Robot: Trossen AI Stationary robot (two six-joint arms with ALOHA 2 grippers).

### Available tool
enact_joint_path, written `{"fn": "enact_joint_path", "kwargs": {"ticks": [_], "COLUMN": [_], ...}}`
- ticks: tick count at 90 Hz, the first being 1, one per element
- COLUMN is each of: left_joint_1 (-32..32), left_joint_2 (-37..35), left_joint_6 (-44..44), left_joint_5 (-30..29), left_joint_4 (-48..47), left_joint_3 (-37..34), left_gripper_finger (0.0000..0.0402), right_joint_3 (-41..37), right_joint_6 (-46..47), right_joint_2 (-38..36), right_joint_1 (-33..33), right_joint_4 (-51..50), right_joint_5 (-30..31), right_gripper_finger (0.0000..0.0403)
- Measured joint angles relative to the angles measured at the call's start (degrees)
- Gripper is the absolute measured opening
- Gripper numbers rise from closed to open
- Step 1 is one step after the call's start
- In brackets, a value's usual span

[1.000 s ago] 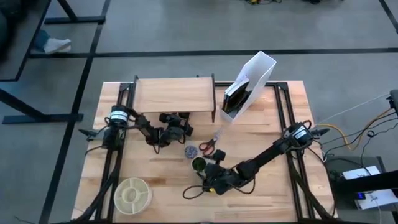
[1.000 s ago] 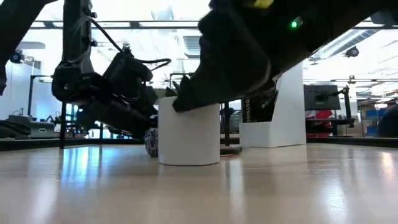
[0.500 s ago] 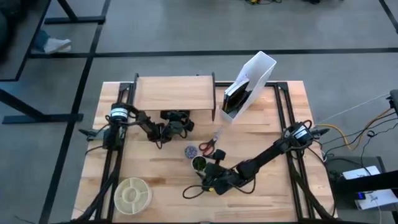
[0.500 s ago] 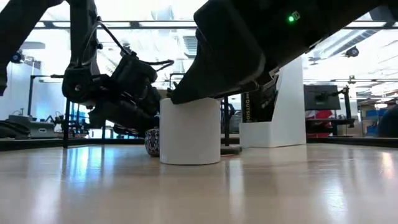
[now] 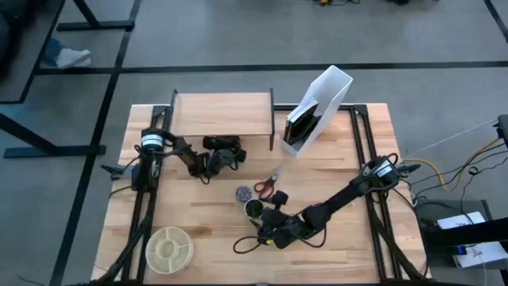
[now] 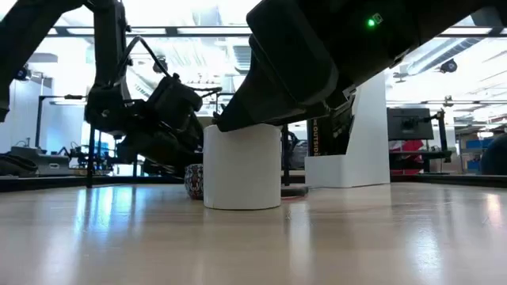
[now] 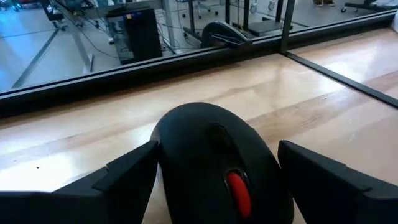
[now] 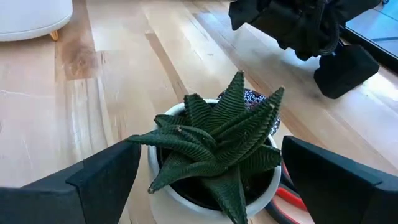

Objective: Stock shelves
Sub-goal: Remove the black mouse from under the shelf

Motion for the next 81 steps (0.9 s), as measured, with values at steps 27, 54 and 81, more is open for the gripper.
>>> {"fn": "enact_joint_path", "kwargs": {"ticks": [27, 54, 81], "left_joint_1": [-0.3, -1.6, -2.1], "left_joint_2": [-0.2, -0.1, 0.0], "left_joint_6": [-0.8, -0.9, -0.8], "left_joint_5": [1.5, 1.5, 3.4], "left_joint_4": [-2.8, -3.4, -3.4], "left_joint_3": [-0.7, -0.9, -1.0], "left_gripper_finger": [0.0311, 0.0305, 0.0256], "right_joint_3": [0.0, 0.0, 0.1], "right_joint_6": [-0.8, -4.0, -5.2], "right_joint_2": [-1.1, -4.9, -9.8], "right_joint_1": [0.2, 1.5, 2.4], "right_joint_4": [0.0, -0.5, -3.7], "right_joint_5": [0.0, 0.4, 0.5], "right_gripper_finger": [0.0369, 0.0369, 0.0369]}}
